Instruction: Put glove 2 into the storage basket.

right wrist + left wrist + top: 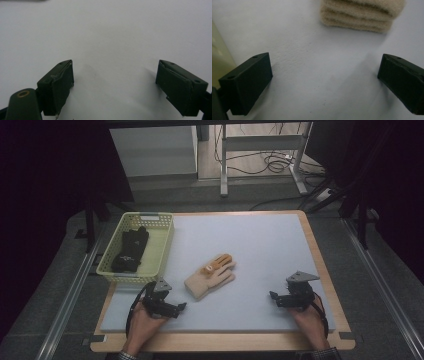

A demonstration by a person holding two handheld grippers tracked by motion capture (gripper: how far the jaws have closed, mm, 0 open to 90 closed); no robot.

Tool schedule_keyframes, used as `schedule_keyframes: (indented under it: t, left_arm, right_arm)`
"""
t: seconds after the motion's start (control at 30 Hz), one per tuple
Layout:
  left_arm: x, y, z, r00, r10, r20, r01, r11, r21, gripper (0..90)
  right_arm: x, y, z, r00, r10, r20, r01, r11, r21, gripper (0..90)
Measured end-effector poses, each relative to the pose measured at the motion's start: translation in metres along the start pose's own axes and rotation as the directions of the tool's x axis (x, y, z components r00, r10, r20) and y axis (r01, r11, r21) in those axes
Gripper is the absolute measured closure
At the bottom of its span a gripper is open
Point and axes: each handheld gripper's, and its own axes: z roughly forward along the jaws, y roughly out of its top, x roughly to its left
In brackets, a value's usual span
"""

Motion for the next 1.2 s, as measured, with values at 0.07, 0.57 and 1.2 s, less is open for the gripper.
schedule_keyframes:
  t: [0.07, 0.57, 1.2]
  left_arm:
    - [0.000, 0.000, 0.000, 1.0000, 0.005, -0.001, -0.005, 1.0000, -0.001, 0.3]
    - [-0.010, 0.033, -0.010, 0.9938, 0.077, 0.080, -0.079, 0.9967, 0.018, 2.1]
    - [-0.018, 0.128, 0.055, 0.9815, 0.130, 0.141, -0.150, 0.9783, 0.143, 0.0]
  right_arm:
    - [0.000, 0.000, 0.000, 1.0000, 0.000, 0.000, 0.000, 1.0000, 0.000, 14.4]
    - [0.000, 0.000, 0.000, 1.0000, 0.000, -0.001, 0.000, 1.0000, -0.001, 14.4]
    - [0.000, 0.000, 0.000, 1.0000, 0.000, -0.002, 0.000, 1.0000, -0.001, 14.4]
